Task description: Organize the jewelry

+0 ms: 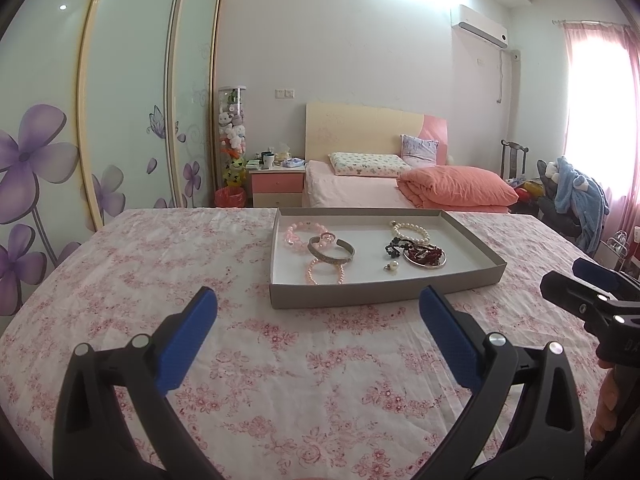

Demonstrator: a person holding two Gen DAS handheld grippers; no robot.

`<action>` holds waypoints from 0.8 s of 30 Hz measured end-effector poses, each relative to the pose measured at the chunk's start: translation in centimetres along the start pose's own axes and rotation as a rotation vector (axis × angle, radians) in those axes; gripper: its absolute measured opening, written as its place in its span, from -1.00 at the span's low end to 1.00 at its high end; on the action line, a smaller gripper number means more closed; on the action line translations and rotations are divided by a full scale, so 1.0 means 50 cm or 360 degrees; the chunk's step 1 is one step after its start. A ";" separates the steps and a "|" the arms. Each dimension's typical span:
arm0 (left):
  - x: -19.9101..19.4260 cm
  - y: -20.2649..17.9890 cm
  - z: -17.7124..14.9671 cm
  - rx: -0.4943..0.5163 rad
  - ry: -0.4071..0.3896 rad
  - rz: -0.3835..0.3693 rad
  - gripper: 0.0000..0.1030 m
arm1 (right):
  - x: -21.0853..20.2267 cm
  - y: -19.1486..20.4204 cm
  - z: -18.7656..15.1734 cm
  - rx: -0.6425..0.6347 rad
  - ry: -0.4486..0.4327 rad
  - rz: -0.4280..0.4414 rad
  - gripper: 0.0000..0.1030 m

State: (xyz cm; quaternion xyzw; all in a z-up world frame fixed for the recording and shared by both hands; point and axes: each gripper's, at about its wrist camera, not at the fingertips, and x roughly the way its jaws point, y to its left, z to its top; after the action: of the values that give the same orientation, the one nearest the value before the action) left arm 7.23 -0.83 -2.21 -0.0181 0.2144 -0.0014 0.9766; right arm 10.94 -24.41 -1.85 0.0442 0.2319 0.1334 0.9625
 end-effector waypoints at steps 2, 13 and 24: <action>0.001 0.000 0.001 -0.0002 0.0000 -0.0002 0.92 | 0.000 0.000 0.000 -0.0001 0.0000 0.0000 0.97; 0.002 0.000 0.001 -0.0002 0.0003 -0.0001 0.92 | -0.001 0.001 0.000 0.0000 0.0001 0.0001 0.97; 0.002 0.000 0.002 -0.0002 0.0004 -0.0001 0.92 | 0.000 0.001 0.000 0.0000 0.0001 -0.0001 0.97</action>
State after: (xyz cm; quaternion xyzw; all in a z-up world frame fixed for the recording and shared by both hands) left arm 7.39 -0.82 -2.16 -0.0188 0.2156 -0.0016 0.9763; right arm 10.91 -24.36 -1.82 0.0442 0.2322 0.1332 0.9625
